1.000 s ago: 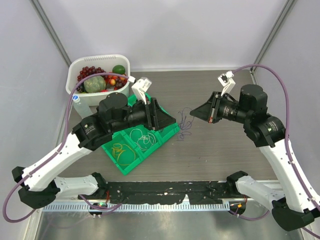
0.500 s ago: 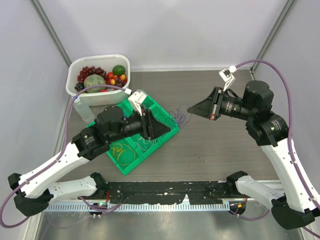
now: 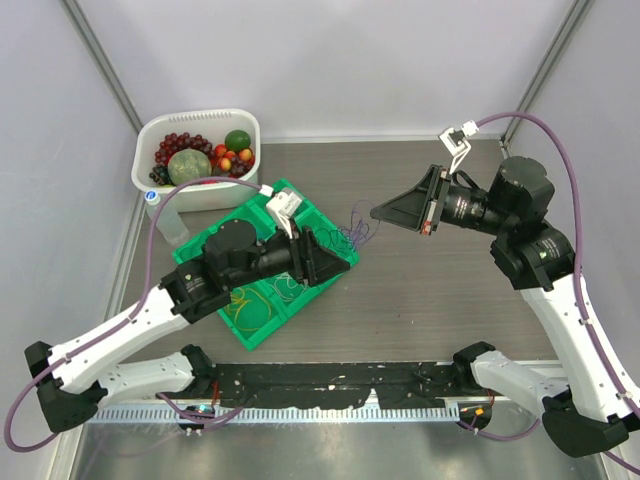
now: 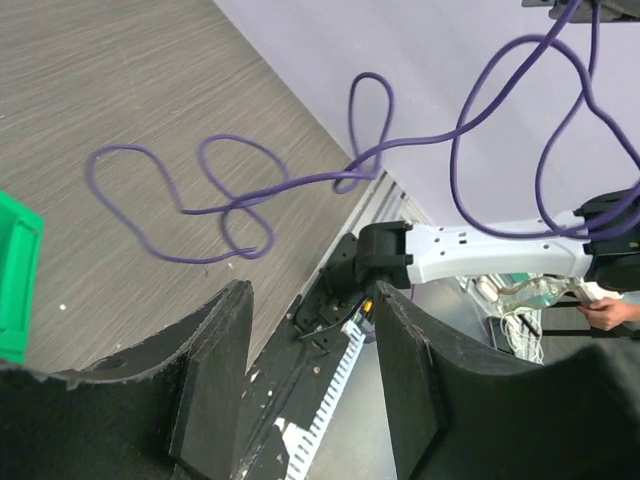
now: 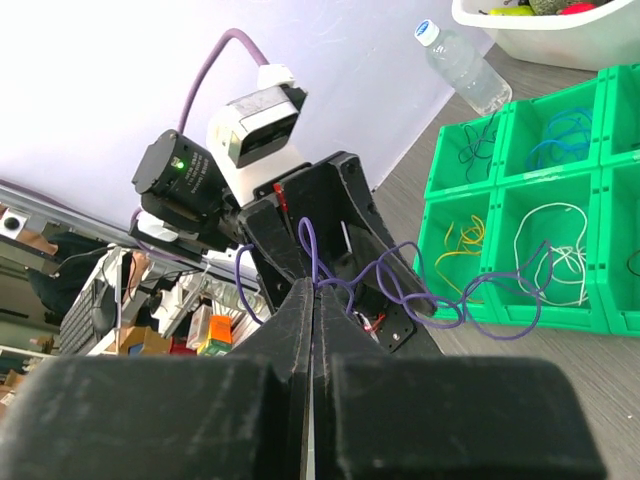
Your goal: Untangle the cables
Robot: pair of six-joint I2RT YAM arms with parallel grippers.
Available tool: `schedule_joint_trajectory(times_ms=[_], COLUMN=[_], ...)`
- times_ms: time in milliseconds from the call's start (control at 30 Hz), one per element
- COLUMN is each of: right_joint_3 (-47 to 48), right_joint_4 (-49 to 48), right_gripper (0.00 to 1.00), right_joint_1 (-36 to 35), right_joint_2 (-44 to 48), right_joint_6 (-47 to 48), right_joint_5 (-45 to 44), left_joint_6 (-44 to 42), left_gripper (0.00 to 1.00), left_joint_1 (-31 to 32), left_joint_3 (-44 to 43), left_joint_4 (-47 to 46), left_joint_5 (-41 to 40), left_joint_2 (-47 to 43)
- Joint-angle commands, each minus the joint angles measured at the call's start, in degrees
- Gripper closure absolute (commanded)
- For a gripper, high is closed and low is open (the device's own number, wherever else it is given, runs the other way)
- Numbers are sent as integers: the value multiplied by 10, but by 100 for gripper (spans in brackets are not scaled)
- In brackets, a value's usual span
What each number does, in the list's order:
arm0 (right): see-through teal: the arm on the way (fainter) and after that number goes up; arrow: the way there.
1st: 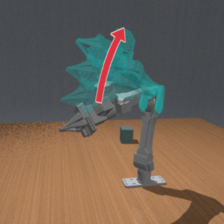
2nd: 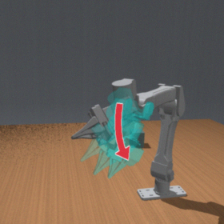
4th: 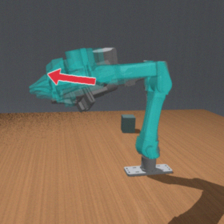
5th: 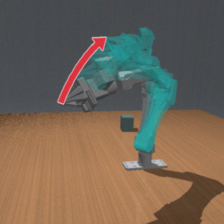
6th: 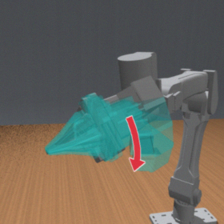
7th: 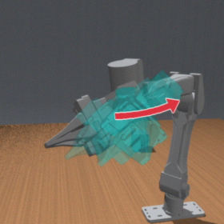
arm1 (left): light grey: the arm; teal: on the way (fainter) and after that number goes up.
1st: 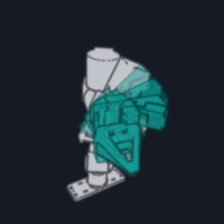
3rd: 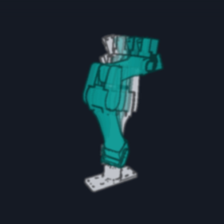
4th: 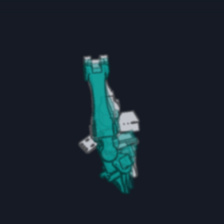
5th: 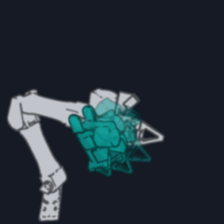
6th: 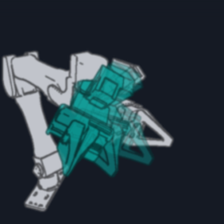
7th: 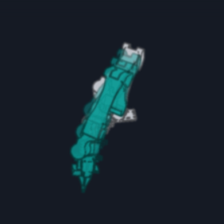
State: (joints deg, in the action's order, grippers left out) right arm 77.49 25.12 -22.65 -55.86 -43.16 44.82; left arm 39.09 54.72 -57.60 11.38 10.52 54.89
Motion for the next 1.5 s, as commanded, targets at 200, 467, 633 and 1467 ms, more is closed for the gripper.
schedule_joint_trajectory(times_ms=[200,467,633,1467], right_joint_3=[12,6,6,134], right_joint_4=[-55,-53,-56,363], right_gripper=[99,99,99,99], right_joint_1=[-2,-2,-2,-1], right_joint_2=[11,15,15,-1], right_joint_6=[-28,-28,-30,208], right_joint_5=[27,30,33,-623], left_joint_6=[5,6,10,-67], left_gripper=[51,40,48,100], left_joint_1=[-1,-3,-1,-6], left_joint_3=[-28,-24,-20,-117], left_joint_4=[-62,-72,-76,229], left_joint_5=[-30,-37,-79,-408], left_joint_2=[35,22,12,-100])
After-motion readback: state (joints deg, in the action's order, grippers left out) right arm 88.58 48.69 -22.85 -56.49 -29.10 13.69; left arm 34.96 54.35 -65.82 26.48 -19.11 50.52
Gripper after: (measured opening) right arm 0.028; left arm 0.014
